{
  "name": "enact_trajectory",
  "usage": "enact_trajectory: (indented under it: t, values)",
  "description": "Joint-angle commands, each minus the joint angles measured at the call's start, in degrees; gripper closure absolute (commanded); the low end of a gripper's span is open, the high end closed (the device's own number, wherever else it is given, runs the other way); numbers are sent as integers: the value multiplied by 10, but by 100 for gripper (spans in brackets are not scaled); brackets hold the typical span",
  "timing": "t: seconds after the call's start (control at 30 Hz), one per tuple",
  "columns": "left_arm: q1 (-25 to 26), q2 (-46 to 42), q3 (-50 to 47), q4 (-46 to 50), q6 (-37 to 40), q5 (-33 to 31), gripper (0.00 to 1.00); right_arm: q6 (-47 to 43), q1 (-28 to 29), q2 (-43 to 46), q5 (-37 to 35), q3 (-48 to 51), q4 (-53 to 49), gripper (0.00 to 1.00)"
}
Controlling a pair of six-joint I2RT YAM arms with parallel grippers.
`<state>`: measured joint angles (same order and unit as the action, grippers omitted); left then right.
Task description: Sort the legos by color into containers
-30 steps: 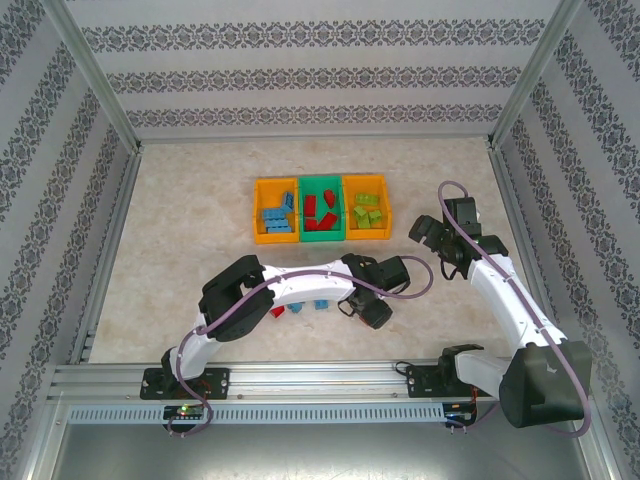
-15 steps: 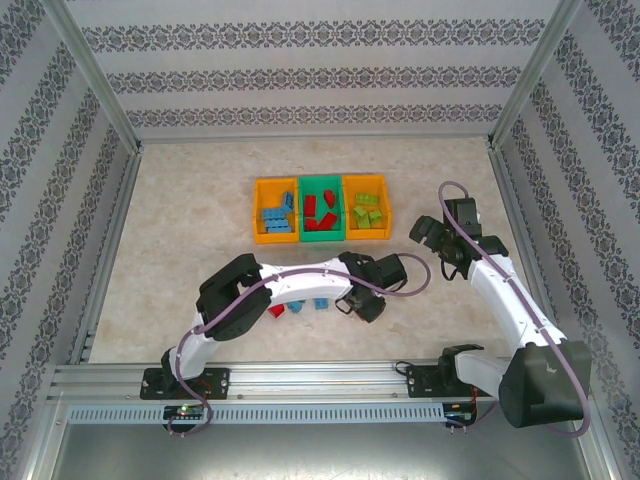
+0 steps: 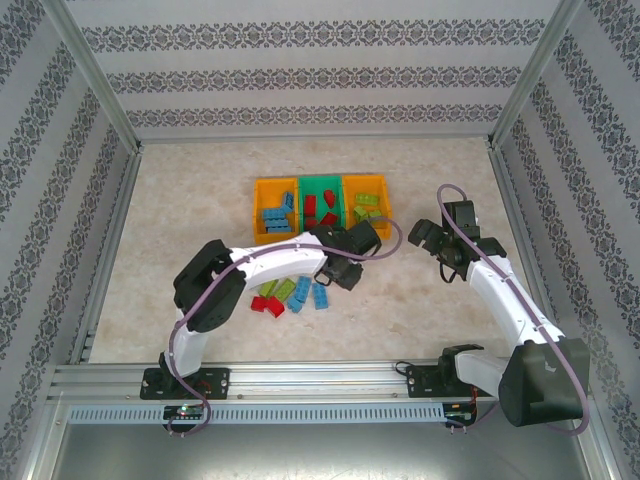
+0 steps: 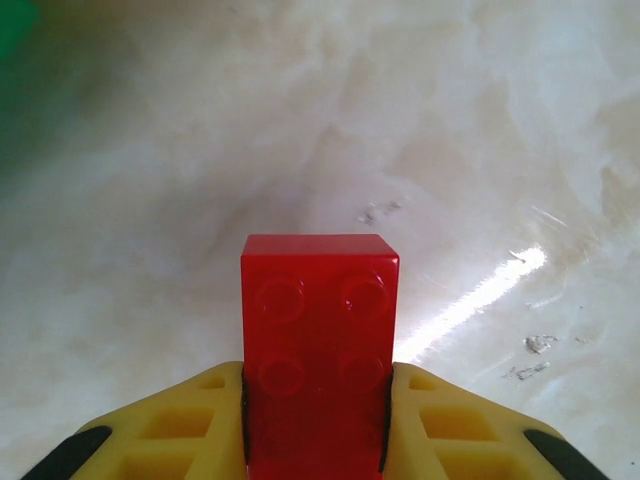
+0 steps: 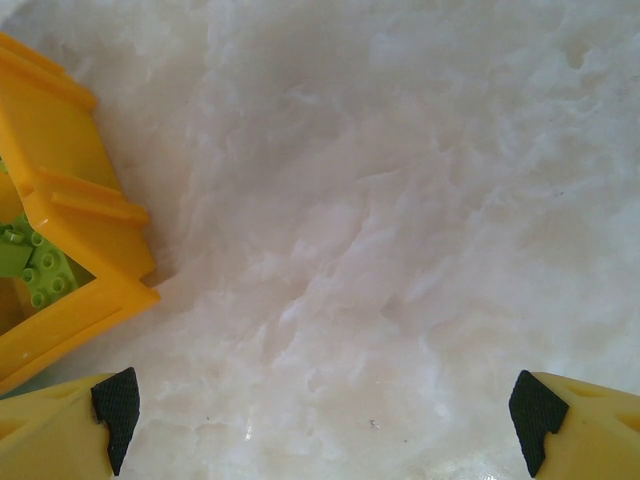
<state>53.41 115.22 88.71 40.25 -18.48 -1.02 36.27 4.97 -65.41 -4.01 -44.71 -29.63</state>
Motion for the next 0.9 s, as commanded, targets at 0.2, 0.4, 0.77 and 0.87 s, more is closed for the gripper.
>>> enact_trajectory:
  t: [0.2,0.4,0.77,0.87]
  values:
    - [-73,-32,46,31,-13,-39,68,11,-5,-1,4,9,12,2]
    - [-124,-17,94,48,-12,-43,67,10,-5,3,3,11,10,2]
    - [-176,77,229,60,5,-42,66,6,3,11,45,31,36,2]
    - [-189,103,266,59,6,-47,66,-6,33,30,41,48,51,3]
